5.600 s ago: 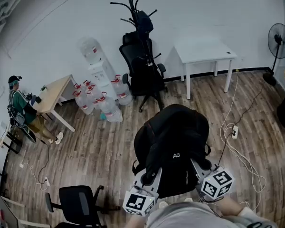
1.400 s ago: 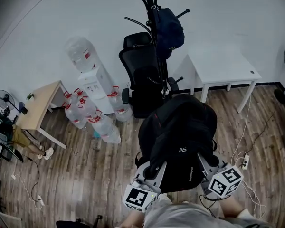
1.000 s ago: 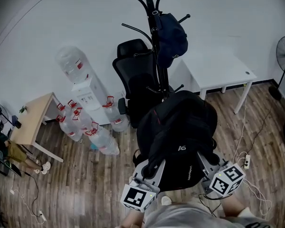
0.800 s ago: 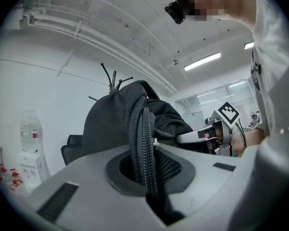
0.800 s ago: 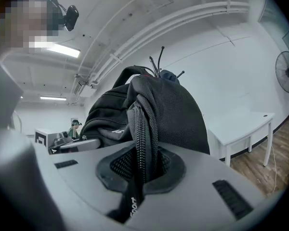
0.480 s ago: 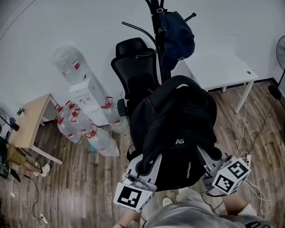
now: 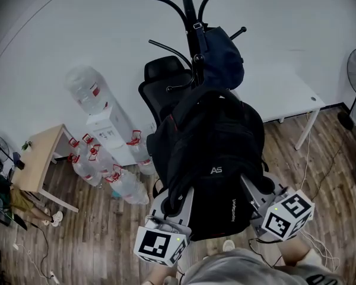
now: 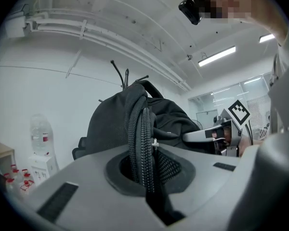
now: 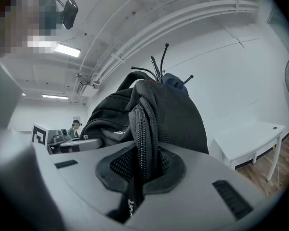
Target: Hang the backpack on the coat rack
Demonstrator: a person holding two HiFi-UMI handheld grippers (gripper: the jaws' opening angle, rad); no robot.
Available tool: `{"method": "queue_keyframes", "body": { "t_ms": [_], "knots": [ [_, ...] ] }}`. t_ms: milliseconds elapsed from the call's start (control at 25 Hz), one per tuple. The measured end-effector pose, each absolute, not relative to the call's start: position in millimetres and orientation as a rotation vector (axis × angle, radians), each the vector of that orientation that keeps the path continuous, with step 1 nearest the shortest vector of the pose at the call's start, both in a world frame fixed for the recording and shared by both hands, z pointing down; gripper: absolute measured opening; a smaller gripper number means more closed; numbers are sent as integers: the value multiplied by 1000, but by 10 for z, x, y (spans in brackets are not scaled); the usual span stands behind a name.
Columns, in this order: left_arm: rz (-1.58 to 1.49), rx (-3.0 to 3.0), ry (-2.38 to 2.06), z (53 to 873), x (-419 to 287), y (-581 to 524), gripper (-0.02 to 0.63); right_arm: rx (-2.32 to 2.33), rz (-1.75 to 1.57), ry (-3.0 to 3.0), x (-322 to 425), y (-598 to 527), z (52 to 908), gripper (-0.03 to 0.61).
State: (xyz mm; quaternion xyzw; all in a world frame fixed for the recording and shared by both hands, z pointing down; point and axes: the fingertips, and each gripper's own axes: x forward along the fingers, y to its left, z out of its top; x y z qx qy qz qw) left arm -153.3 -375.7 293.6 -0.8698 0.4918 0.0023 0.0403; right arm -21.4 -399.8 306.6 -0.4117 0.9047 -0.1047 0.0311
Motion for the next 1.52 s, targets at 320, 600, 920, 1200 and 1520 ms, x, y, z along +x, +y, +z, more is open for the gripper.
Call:
{"method": "queue_keyframes", "body": {
  "t_ms": [320,600,920,1200,1520],
  "knots": [
    [96,-2578,1561,2518,-1561,-4034,29,-1194,-264,2730,-230,-4297,2657,29],
    [109,-2574,1582,2423,-1548,-4149,31,-1205,-224,2697,-201,-4411,2526,29],
    [57,-2608,1632,2613,-1559,-4700,32,-1251,-295,2699,-210,-4931,2683,29],
    [29,-2626,1667,2829,-1591,-4998,32,-1265,-345,2704,-240,-5194,2883,29],
    [-3,-2619,1676,3057,-1613,-5226,32,-1292,-344,2698,-273,-5361,3094,29]
  ]
}}
